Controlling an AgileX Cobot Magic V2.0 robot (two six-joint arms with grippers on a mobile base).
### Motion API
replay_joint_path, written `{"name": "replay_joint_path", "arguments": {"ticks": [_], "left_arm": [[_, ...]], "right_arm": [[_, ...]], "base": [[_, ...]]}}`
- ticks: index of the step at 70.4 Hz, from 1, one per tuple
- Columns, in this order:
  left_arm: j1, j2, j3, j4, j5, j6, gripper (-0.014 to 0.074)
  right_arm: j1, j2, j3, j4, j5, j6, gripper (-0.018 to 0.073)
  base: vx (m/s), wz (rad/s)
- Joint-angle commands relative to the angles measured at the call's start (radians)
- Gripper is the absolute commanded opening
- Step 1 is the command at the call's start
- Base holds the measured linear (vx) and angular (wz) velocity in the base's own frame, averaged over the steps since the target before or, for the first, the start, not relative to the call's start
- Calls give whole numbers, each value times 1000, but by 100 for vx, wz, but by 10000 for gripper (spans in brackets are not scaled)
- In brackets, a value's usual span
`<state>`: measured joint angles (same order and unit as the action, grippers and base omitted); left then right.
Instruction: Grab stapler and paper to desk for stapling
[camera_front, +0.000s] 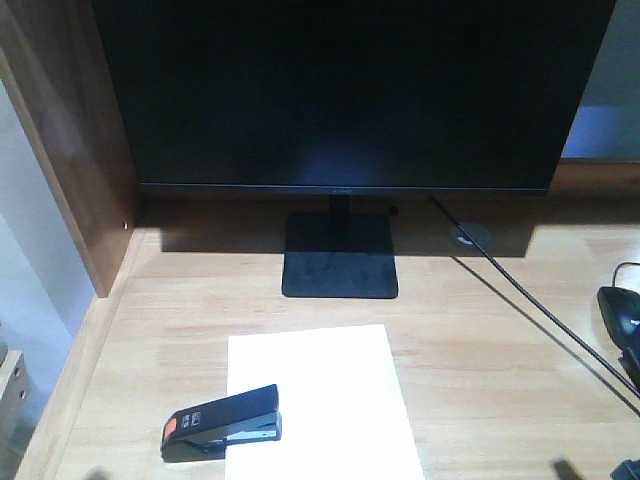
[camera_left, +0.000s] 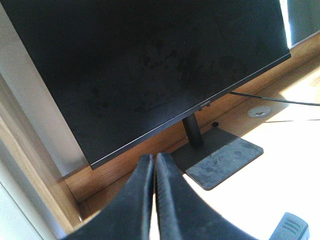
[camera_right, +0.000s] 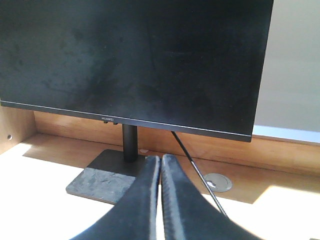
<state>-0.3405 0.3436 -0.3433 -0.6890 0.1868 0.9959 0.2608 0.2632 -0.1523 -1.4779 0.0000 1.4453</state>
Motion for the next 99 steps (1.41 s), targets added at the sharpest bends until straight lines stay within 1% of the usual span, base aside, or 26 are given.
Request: {"name": "replay_joint_path", "arguments": {"ticks": [1, 39, 44, 47, 49, 53, 56, 58, 59, 60, 61, 65, 68, 70, 72, 75, 77, 80, 87, 99], "left_arm": [[-3, 4, -25, -10, -51, -9, -6], [-3, 4, -25, -10, -49, -9, -6], [-3, 1, -25, -10, -46, -16, -6], [-3, -4, -25, 0, -49, -38, -6], [-3, -5, -25, 15, -55, -68, -6], [-3, -6, -28, 67, -69, -168, -6], [-3, -13, -28, 124, -79, -276, -6], [-3, -18, -28, 175, -82, -344, -6], [-3, -20, -28, 196, -84, -398, -6], [-3, -23, -28, 218, -84, -434, -6], [-3, -24, -28, 252, -84, -489, -6], [-3, -26, -28, 347, -87, -638, -6], [-3, -26, -28, 453, -88, -768, -6], [-3, -26, -28, 508, -89, -851, -6], [-3, -26, -28, 573, -89, -924, -6], [-3, -26, -28, 640, -89, -996, -6], [-3, -26, -28, 677, -89, -1028, -6], [-3, -26, -28, 700, -89, -1060, -6], [23, -28, -28, 689, -87, -1054, -6], [119, -90, -2, 670, -75, -1037, -6]], "right_arm": [[0, 10, -28, -5, 7, -5, -10], [0, 10, -28, -5, 8, -5, -10], [0, 10, -28, -5, 9, -5, -10], [0, 10, -28, -5, 9, -5, -10], [0, 10, -28, -5, 9, -5, -10], [0, 10, -28, -5, 9, -5, -10], [0, 10, -28, -5, 9, -5, -10], [0, 10, -28, -5, 9, -5, -10], [0, 10, -28, -5, 9, -5, -10], [0, 10, -28, -5, 9, -5, -10], [0, 10, -28, -5, 9, -5, -10], [0, 10, -28, -5, 9, -5, -10], [0, 10, -28, -5, 9, -5, -10], [0, 10, -28, -5, 9, -5, -10], [0, 10, -28, -5, 9, -5, -10], [0, 10, -28, -5, 9, -5, -10], [0, 10, -28, -5, 9, -5, -10], [0, 10, -28, -5, 9, -5, -10], [0, 10, -28, -5, 9, -5, -10], [0, 10, -28, -5, 9, -5, -10]], "base": [[0, 0], [0, 0], [0, 0], [0, 0], [0, 0], [0, 0], [0, 0], [0, 0], [0, 0], [0, 0], [0, 0], [0, 0], [0, 0], [0, 0], [0, 0], [0, 0], [0, 0], [0, 0], [0, 0], [0, 0]]}}
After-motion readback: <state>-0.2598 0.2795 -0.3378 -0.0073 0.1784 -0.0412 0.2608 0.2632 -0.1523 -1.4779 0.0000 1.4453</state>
